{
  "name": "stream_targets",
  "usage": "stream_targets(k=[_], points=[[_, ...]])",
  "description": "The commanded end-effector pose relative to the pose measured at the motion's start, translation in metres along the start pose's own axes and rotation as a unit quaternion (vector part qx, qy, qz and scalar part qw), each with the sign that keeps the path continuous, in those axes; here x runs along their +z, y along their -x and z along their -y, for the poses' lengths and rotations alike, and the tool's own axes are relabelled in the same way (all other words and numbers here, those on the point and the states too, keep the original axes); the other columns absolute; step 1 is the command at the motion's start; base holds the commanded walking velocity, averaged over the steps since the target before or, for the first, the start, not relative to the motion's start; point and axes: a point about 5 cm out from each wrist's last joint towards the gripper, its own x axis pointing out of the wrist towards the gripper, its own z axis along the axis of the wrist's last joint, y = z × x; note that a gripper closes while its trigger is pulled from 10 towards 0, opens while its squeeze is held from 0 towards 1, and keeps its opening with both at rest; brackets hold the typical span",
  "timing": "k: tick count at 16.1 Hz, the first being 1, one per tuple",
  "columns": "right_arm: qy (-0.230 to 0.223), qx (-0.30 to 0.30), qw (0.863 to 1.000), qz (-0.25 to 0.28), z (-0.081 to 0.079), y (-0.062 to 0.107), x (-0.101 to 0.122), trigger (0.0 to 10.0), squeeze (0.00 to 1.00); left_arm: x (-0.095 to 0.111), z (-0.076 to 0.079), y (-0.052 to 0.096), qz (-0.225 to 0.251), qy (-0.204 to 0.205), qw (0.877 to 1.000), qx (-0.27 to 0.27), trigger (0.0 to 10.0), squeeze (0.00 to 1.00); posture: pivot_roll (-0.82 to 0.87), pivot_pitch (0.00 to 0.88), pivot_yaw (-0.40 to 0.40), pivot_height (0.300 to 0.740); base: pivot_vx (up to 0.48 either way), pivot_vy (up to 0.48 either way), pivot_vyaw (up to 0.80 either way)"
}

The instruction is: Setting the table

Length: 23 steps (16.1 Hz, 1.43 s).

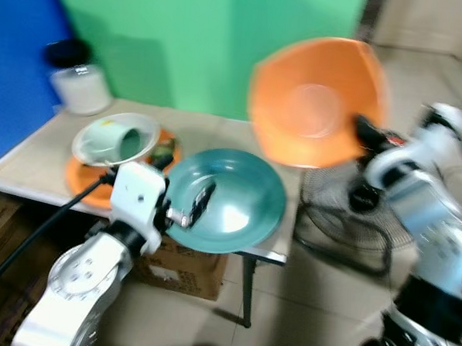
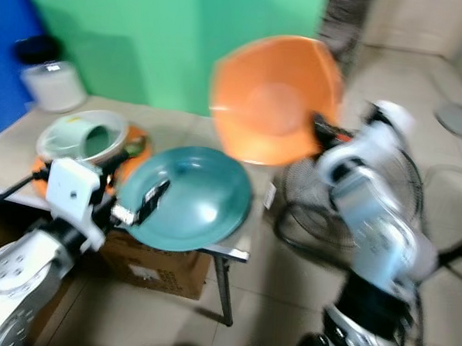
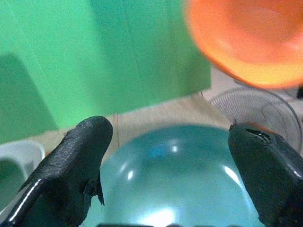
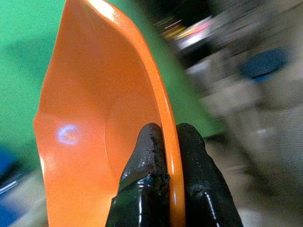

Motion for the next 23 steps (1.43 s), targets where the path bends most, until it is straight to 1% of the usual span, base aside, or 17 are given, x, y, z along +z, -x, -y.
stream_targets(k=[1,2,3,4,6,8,9,10,11,14,16,19,22,23], points=[[0.013,-0.01,0.999,0.039,0.0,0.007,0.01,10.0,0.0,-0.002,-0.004,-0.002,-0.006,-0.01,1.0,0.018,10.0,0.0,-0.07,0.0,0.085,0.74,0.0,0.0,-0.77],[0.015,-0.03,0.998,0.05,0.006,0.014,0.008,10.0,0.0,0.0,-0.004,-0.005,-0.002,-0.028,0.999,0.019,10.0,0.0,-0.08,0.0,0.095,0.74,0.0,0.0,-0.77],[0.007,-0.036,0.997,0.068,0.008,0.021,0.008,10.0,0.0,0.001,-0.003,-0.008,0.003,-0.038,0.999,0.025,10.0,0.0,-0.09,0.0,0.105,0.74,0.0,0.0,-0.77],[0.006,-0.038,0.997,0.074,0.007,0.022,0.007,10.0,0.0,0.001,-0.003,-0.009,0.006,-0.037,0.999,0.029,10.0,0.0,-0.09,0.0,0.105,0.74,0.0,0.0,-0.77],[0.024,-0.072,0.993,0.089,0.011,0.024,0.009,10.0,0.0,0.0,0.001,-0.012,0.009,-0.032,0.999,0.033,10.0,0.0,-0.1,0.0,0.112,0.74,0.0,0.0,-0.77],[0.023,-0.072,0.994,0.082,0.012,0.024,0.007,10.0,0.0,-0.002,0.005,-0.012,0.006,-0.032,0.999,0.036,10.0,0.0,-0.1,0.0,0.11,0.74,0.0,0.0,-0.76],[0.026,-0.081,0.993,0.082,0.013,0.025,0.004,10.0,0.0,-0.002,0.006,-0.012,0.005,-0.029,0.999,0.036,10.0,0.0,-0.1,0.0,0.11,0.74,0.0,0.0,-0.75],[0.023,-0.088,0.994,0.056,0.016,0.025,-0.004,10.0,0.0,-0.003,0.006,-0.012,0.005,-0.03,0.999,0.043,10.0,0.0,-0.09,0.0,0.101,0.74,0.0,0.0,-0.76],[0.029,-0.092,0.994,0.043,0.018,0.026,-0.008,10.0,0.0,-0.003,0.005,-0.012,0.004,-0.034,0.998,0.052,10.0,0.0,-0.09,0.0,0.101,0.74,0.0,0.0,-0.76],[0.045,-0.103,0.993,0.032,0.019,0.026,-0.014,10.0,0.0,-0.005,0.0,-0.009,-0.003,-0.066,0.995,0.077,10.0,0.0,-0.09,0.0,0.094,0.74,0.0,0.0,-0.76],[0.043,-0.108,0.993,0.027,0.019,0.026,-0.016,10.0,0.0,-0.006,0.0,-0.007,-0.005,-0.066,0.994,0.083,10.0,0.0,-0.09,0.0,0.09,0.74,0.0,0.0,-0.77],[0.035,-0.135,0.99,0.0,0.024,0.028,-0.026,10.0,0.0,-0.007,-0.002,-0.003,-0.006,-0.058,0.994,0.092,10.0,0.0,-0.1,0.0,0.092,0.74,0.0,0.0,-0.77],[0.035,-0.129,0.991,-0.004,0.018,0.03,-0.028,10.0,0.0,-0.008,-0.009,-0.001,-0.008,-0.067,0.993,0.1,10.0,0.0,-0.1,0.0,0.094,0.74,0.0,0.0,-0.77],[0.035,-0.122,0.992,0.0,0.015,0.03,-0.027,10.0,0.0,-0.008,-0.014,-0.001,-0.005,-0.06,0.992,0.109,10.0,0.0,-0.1,0.0,0.095,0.74,0.0,0.0,-0.77]])
